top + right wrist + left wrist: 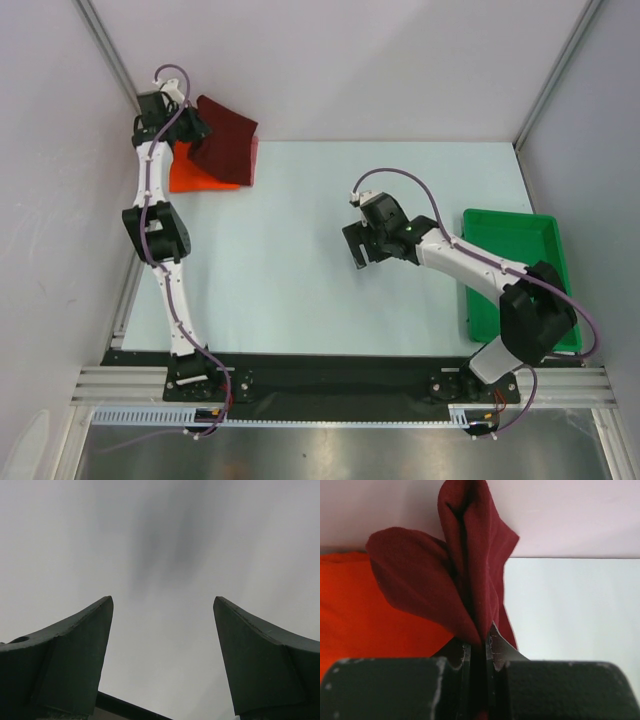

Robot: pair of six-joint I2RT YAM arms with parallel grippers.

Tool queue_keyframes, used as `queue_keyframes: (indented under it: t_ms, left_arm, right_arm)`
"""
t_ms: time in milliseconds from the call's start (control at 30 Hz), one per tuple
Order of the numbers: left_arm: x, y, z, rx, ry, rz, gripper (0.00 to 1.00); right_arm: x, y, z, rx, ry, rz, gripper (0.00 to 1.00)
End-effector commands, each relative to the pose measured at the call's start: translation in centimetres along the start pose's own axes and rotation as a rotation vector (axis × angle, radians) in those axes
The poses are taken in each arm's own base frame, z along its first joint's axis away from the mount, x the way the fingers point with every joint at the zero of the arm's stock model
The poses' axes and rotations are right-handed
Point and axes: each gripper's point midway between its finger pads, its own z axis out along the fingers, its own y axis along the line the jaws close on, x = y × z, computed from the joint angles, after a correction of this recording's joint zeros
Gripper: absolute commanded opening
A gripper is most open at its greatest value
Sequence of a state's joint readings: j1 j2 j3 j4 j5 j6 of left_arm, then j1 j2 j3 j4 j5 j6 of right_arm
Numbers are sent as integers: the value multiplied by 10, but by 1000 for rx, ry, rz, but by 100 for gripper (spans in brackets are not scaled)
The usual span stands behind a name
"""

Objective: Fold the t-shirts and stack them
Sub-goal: Neatly place the folded tshirt to the corner

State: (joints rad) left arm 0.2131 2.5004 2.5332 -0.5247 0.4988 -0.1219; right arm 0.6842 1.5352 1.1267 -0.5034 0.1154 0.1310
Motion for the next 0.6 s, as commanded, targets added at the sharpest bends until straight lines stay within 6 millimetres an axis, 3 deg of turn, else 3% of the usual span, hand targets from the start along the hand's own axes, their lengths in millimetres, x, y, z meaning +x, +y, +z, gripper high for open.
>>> queue_keyframes:
  t_ms: [0, 200, 333, 467, 567]
  left_arm:
    - [-35, 22, -3, -48, -128, 38, 0]
    - [-25, 68, 6, -97, -163, -3, 0]
    - [-7, 94, 17, -106, -162, -53, 3]
    - [-3, 111, 21, -133, -182, -73, 11]
    - [3, 124, 20, -165, -180, -96, 11]
  right_arm:
    - [-18, 7, 3, -5, -26, 11, 86]
    - [-21, 15, 12, 1, 2, 2, 86]
    - [-24, 21, 13, 16, 17, -25, 86]
    - [-28, 25, 9, 28, 19, -55, 86]
    - [-27, 25, 5, 48, 25, -49, 86]
